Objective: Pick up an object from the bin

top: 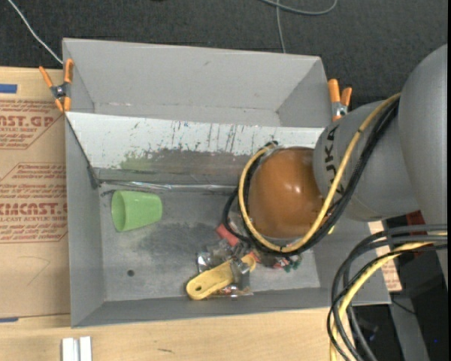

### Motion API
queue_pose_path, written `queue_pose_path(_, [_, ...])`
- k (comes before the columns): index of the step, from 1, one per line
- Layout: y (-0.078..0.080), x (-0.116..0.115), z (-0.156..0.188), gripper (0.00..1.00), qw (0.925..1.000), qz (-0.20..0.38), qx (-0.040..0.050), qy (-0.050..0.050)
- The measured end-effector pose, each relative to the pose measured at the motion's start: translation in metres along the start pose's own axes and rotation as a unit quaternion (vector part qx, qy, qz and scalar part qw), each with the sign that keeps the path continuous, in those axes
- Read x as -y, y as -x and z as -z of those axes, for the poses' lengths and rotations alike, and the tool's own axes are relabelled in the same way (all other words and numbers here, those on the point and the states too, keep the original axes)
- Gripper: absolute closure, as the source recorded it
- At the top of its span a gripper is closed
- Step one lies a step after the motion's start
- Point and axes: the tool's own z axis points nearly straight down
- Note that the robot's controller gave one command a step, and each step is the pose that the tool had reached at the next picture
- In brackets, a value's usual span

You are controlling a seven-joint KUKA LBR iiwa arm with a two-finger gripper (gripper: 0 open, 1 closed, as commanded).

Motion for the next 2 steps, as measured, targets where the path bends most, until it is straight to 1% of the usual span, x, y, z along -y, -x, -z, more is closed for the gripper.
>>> queue_pose_path(1, [0.001, 0.01, -0.001, 1.0, 0.9999, 0.011, 0.0021, 0.0])
queue_pose_path(2, [0.014, -0.001, 0.142, 1.0, 1.0, 0.009, 0.0011, 0.0])
